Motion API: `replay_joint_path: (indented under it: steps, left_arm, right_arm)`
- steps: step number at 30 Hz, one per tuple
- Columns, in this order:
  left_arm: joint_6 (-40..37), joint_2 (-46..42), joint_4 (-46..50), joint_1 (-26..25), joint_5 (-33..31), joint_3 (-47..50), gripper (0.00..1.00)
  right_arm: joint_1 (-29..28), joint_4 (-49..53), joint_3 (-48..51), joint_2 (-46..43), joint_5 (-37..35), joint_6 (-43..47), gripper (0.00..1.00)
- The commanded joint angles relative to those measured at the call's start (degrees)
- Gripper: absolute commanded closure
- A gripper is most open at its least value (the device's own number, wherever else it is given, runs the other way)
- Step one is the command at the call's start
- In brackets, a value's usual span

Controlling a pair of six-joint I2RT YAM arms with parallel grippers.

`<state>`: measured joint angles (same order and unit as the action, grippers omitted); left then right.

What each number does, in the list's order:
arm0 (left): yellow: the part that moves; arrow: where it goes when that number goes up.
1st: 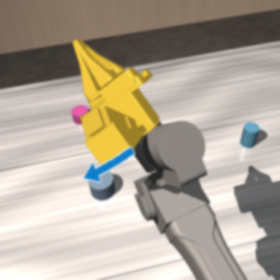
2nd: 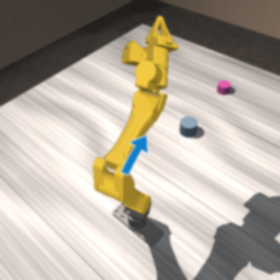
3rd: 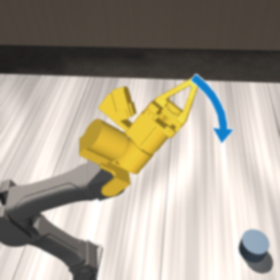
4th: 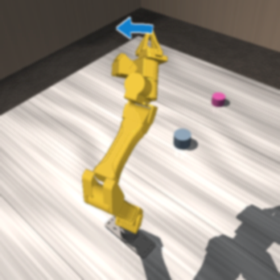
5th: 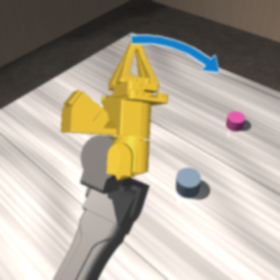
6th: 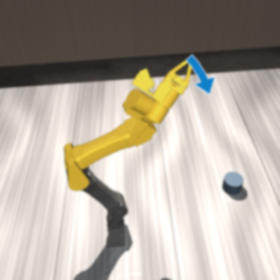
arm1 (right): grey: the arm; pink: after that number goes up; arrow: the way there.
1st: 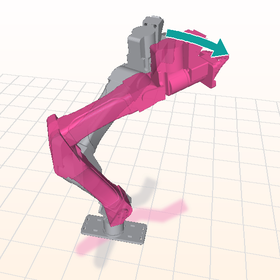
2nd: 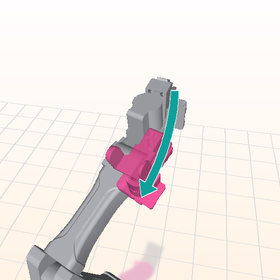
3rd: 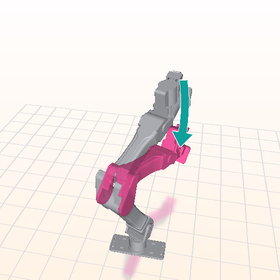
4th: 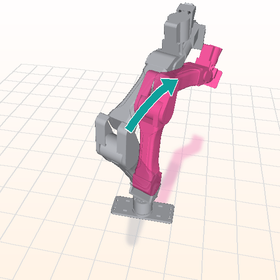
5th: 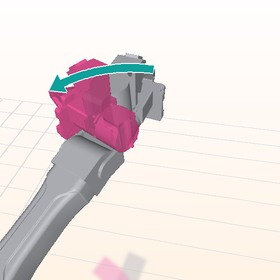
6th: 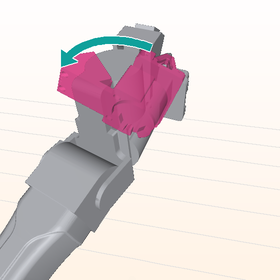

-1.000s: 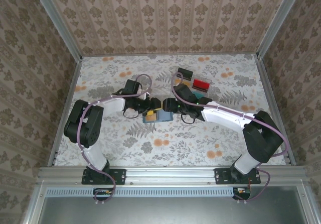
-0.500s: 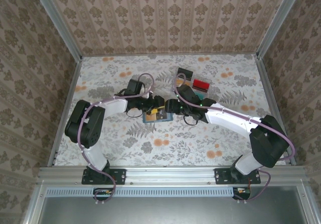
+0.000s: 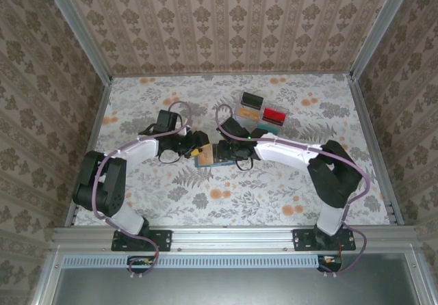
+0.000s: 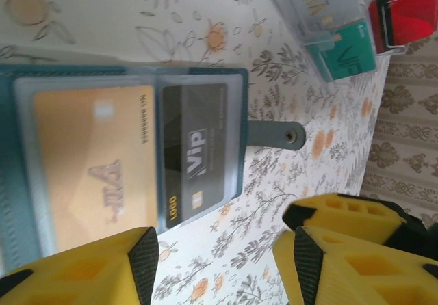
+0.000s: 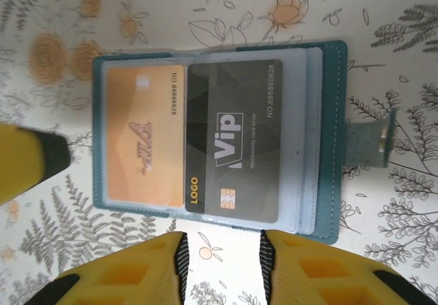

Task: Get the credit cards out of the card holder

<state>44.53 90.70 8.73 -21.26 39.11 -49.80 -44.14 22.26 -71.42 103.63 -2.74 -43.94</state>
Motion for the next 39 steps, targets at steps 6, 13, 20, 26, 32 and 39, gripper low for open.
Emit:
replay_joint_path:
  steps: [6,13,20,26,32,39]
  left_arm:
    - [-4.76,1.06,5.34,0.45,0.05,-1.31,0.48]
    - [-5.02,5.99,4.71,-0.35,-0.51,-4.15,0.59]
    - [-5.91,9.98,5.95,-2.00,-0.44,-8.43,0.67]
    - [-5.54,13.48,6.91,-2.30,-0.95,-10.26,0.68]
    - [-5.48,15.88,6.96,-2.47,-0.99,-11.19,0.68]
    - [-5.17,16.66,6.05,-2.65,0.06,-11.77,0.69]
  right_arm:
    - [2.31,4.88,-6.77,8.00,-0.72,-1.79,0.64]
    - [4.71,6.85,-10.41,11.71,2.67,1.86,0.67]
    - [5.48,5.69,-9.21,12.81,6.83,3.66,0.67]
    - [5.90,6.52,-8.23,12.93,5.68,4.73,0.70]
    - [6.17,7.41,-7.95,13.87,6.09,6.02,0.70]
    - [6.21,8.23,-7.84,14.71,5.96,6.45,0.69]
